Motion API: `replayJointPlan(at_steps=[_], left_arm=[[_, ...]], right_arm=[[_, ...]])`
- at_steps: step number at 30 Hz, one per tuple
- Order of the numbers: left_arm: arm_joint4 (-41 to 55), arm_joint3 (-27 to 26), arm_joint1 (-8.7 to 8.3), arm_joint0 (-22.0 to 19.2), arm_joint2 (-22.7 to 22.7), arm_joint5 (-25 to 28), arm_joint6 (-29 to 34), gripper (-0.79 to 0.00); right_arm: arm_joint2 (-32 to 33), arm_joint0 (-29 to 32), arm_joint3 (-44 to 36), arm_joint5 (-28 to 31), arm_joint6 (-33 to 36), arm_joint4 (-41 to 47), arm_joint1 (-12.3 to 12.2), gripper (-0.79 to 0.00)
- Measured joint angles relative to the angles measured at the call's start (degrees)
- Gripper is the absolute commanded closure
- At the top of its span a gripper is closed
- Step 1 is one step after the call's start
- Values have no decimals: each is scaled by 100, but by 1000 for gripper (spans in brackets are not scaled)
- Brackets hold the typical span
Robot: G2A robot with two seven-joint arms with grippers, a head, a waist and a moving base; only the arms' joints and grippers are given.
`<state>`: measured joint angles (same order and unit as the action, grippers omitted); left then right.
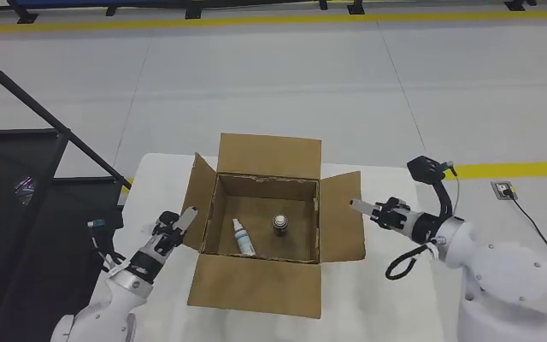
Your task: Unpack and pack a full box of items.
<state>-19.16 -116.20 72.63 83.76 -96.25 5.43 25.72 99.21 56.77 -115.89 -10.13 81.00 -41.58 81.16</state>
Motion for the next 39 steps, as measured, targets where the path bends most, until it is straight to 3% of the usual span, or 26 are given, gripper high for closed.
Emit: replayJointPlan(at_steps=[7,14,25,32,39], left_arm=[[-237,42,-22,-46,318,2,161,-785],[-468,197,-29,-120,617,-165,144,-785],[-668,518,-38,-251,901,-424,80,-785],[-734,546,-37,-328,999,-736,-17,-785],[-802,629,-49,-358,1043,-848,-10,-785]], right_arm=[[21,-640,1578,281,479,374,-139,-785],[-588,-1189,2709,814,702,1125,-250,-785],[-1470,-1381,2573,1113,692,2317,-446,-785],[-1887,-1228,2477,1253,-22,2606,-446,-785],[-2466,-1376,3145,1156,-582,2665,-406,-785]])
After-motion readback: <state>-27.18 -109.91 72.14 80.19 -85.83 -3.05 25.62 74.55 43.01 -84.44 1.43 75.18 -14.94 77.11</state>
